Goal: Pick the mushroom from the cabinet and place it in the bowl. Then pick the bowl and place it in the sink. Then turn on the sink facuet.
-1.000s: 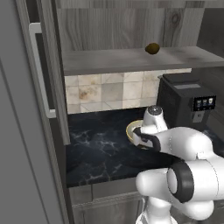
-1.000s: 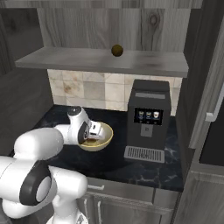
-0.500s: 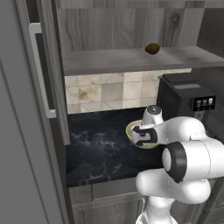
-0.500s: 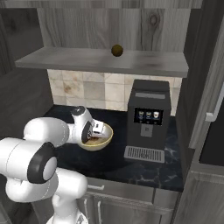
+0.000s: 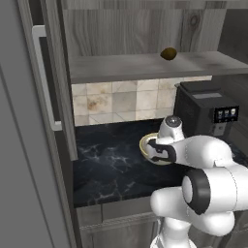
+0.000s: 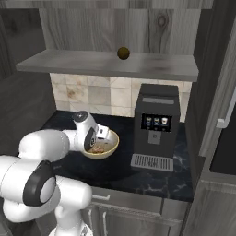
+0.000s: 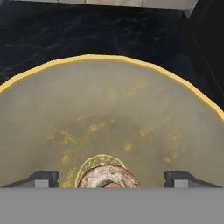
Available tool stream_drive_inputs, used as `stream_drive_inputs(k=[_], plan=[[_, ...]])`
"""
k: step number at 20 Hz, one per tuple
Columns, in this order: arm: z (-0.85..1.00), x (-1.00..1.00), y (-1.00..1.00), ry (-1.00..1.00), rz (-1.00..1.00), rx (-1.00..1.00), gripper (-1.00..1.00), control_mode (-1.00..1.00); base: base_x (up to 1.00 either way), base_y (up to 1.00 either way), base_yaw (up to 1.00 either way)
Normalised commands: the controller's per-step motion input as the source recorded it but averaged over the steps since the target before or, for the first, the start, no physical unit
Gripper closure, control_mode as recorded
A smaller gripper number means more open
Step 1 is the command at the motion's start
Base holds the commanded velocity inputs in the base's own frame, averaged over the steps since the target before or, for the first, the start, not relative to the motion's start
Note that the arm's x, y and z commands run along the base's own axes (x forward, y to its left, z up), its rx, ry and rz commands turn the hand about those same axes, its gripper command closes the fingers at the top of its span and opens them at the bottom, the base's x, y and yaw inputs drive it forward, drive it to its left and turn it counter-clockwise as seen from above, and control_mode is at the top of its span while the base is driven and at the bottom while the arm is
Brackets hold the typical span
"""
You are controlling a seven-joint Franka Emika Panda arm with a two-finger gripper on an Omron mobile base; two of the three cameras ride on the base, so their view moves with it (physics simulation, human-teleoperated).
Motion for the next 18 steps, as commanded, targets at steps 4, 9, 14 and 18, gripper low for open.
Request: stream_drive_inputs(k=[4, 9, 14, 18], plan=[[0.50, -0.05, 0.11, 0.00, 0.00, 0.00, -1.00, -1.00, 0.00, 0.00, 0.00], [0.46, -0.26, 0.64, 0.09, 0.12, -0.02, -1.00, -1.00, 0.00, 0.00, 0.00], [-0.10, -0.12, 0.75, 0.28, 0.23, -0.11, -1.00, -1.00, 0.00, 0.00, 0.00], [-0.29, 0.00, 0.04, 0.19, 0.09, -0.12, -1.00, -1.00, 0.00, 0.00, 0.00]])
